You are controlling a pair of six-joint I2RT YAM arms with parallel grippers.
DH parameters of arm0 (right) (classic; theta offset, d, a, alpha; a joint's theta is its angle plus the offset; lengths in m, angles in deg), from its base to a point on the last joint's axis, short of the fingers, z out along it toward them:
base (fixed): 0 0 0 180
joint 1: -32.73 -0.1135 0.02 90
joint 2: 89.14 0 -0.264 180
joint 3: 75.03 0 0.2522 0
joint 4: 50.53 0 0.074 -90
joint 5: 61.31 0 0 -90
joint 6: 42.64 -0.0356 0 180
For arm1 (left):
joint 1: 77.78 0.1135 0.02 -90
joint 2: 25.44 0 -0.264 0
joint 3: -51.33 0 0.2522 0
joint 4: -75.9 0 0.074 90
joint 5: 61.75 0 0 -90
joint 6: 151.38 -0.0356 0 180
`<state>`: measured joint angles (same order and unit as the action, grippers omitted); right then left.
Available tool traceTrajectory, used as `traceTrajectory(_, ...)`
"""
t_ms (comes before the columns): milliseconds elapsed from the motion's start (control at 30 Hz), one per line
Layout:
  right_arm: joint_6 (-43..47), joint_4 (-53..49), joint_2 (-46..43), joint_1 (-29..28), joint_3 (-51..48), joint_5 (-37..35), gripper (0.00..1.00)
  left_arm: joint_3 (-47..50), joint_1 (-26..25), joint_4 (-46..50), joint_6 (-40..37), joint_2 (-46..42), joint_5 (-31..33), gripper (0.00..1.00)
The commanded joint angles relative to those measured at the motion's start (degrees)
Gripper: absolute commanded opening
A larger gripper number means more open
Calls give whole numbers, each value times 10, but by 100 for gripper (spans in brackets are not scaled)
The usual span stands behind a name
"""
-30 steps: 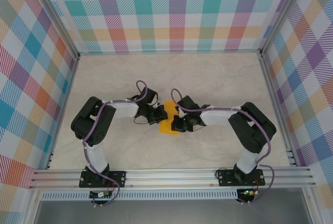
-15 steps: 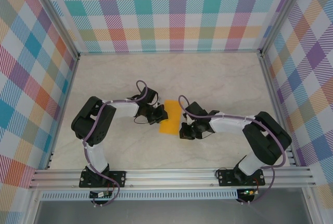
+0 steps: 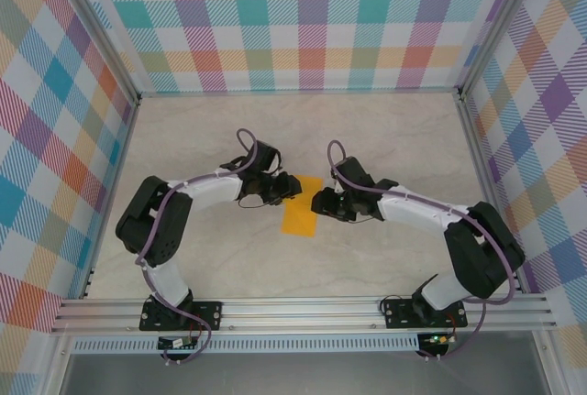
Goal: Fold a paper plane with a square sheet of paper (pick it up from the middle)
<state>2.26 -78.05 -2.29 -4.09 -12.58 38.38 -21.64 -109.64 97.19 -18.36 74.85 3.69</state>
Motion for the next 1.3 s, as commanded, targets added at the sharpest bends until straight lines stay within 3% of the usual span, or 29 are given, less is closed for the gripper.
traceTrajectory(0,30,20,41,22,32,47,46,42,-5,1,28,-43,40,35)
traceTrajectory(167,109,-6,104,41,84,85,44,100,-5,-62,71,-61,41,37)
traceTrajectory(500,160,7,182,67,122,147,37,132,-16,-131,95,-57,26,37)
traceTrajectory(1033,185,5,198,67,118,201,37,157,-26,-178,103,-29,33,37)
traceTrajectory(1267,184,4,189,68,112,188,16,162,-28,-193,106,-23,31,36)
